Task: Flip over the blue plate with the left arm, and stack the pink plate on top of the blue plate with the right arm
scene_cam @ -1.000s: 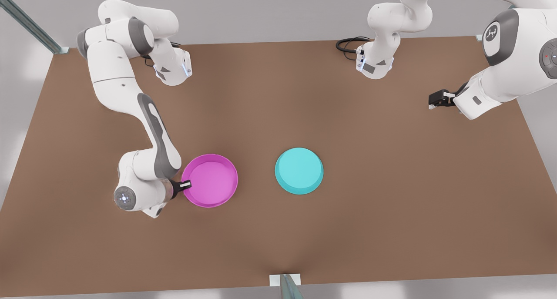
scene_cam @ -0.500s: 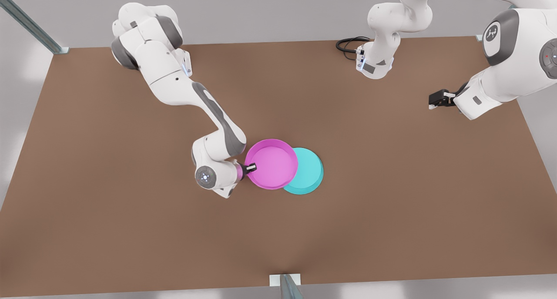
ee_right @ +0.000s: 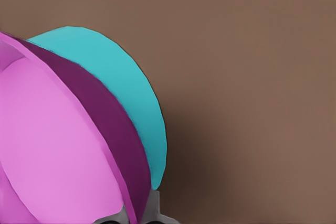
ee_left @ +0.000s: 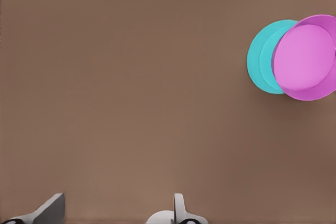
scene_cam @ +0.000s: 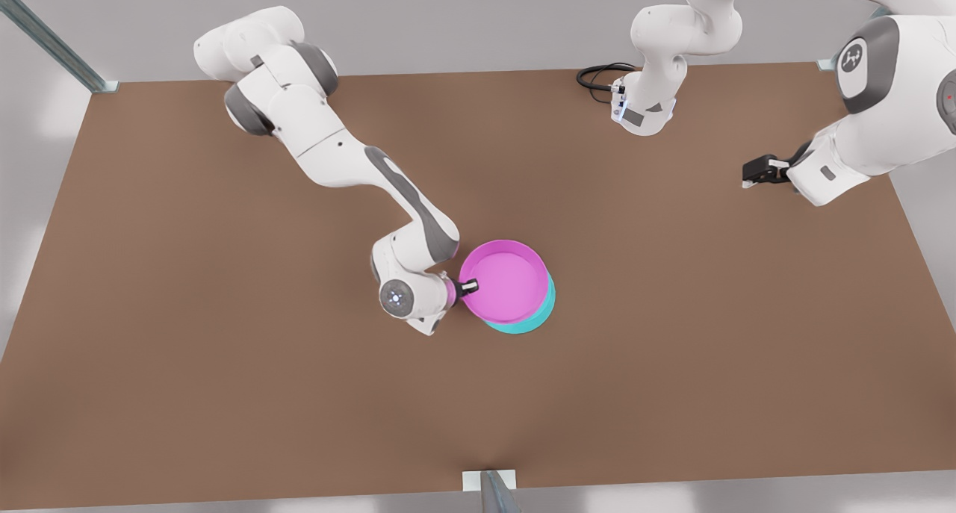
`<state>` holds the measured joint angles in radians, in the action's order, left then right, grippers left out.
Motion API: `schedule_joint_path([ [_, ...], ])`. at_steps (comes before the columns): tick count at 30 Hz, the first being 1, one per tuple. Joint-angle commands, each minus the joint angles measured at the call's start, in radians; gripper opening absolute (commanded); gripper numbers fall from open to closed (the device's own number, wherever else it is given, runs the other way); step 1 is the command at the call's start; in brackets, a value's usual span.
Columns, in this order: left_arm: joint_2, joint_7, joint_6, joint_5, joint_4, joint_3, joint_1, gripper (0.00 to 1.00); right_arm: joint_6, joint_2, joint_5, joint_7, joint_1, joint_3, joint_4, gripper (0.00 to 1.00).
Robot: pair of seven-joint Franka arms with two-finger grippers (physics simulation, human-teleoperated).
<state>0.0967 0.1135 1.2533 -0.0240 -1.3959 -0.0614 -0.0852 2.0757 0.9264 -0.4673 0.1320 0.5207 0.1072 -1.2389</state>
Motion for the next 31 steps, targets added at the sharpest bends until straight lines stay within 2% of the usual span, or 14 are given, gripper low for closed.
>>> schedule_joint_path([
  [1, 0.000, 0.000, 0.000, -0.001, 0.000, 0.000, -0.005, 1.00, -0.002, 0.003, 0.012, 0.008, 0.002, 0.000, 0.006, 0.21],
  [6, 0.000, 0.000, -0.002, -0.001, 0.000, 0.000, -0.005, 1.00, 0.012, 0.023, 0.012, 0.043, 0.024, 0.000, 0.030, 0.21],
  [7, 0.000, 0.000, -0.002, -0.001, 0.000, 0.000, -0.005, 1.00, 0.012, 0.023, 0.012, 0.040, 0.022, 0.000, 0.033, 0.75],
  [8, 0.000, 0.000, -0.003, -0.001, 0.000, 0.000, -0.005, 1.00, 0.012, 0.023, 0.012, 0.038, 0.022, 0.000, 0.033, 0.89],
  [10, 0.000, 0.000, -0.008, -0.001, 0.000, 0.000, -0.005, 1.00, 0.012, 0.023, 0.012, 0.037, 0.022, 0.000, 0.033, 0.99],
  [16, 0.000, 0.000, -0.012, -0.001, 0.000, 0.000, -0.005, 1.00, -0.040, 0.002, -0.019, 0.038, 0.021, 0.000, 0.033, 1.00],
  [17, 0.000, 0.000, -0.012, -0.001, 0.000, 0.000, -0.005, 1.00, -0.075, -0.056, -0.021, 0.035, 0.012, 0.000, 0.032, 1.00],
  [19, -0.002, 0.000, -0.015, -0.001, 0.000, 0.000, -0.005, 1.00, -0.304, -0.162, 0.002, 0.034, -0.047, -0.014, 0.036, 1.00],
  [22, -0.002, 0.002, -0.014, -0.001, 0.000, -0.025, -0.005, 1.00, -0.701, -0.348, 0.290, -0.055, -0.196, -0.035, 0.174, 1.00],
  [24, 0.000, -0.003, -0.015, -0.002, 0.000, -0.026, -0.005, 1.00, -0.636, -0.565, 0.484, -0.072, -0.211, -0.138, 0.054, 1.00],
  [25, 0.000, 0.000, -0.012, -0.002, 0.000, -0.026, -0.005, 1.00, -0.550, -0.673, 0.522, -0.072, -0.273, -0.117, -0.078, 1.00],
  [26, 0.000, 0.000, -0.003, -0.001, 0.000, -0.025, -0.005, 1.00, -0.481, -0.814, 0.538, -0.060, -0.442, 0.040, -0.241, 1.00],
  [27, 0.000, 0.000, -0.002, -0.001, 0.002, -0.025, -0.005, 1.00, -0.488, -0.836, 0.536, -0.051, -0.492, 0.075, -0.252, 1.00],
  [31, 0.001, 0.002, 0.025, -0.001, 0.005, -0.061, -0.002, 1.00, -0.543, -0.833, 0.504, -0.066, -0.525, 0.075, -0.218, 1.00],
])
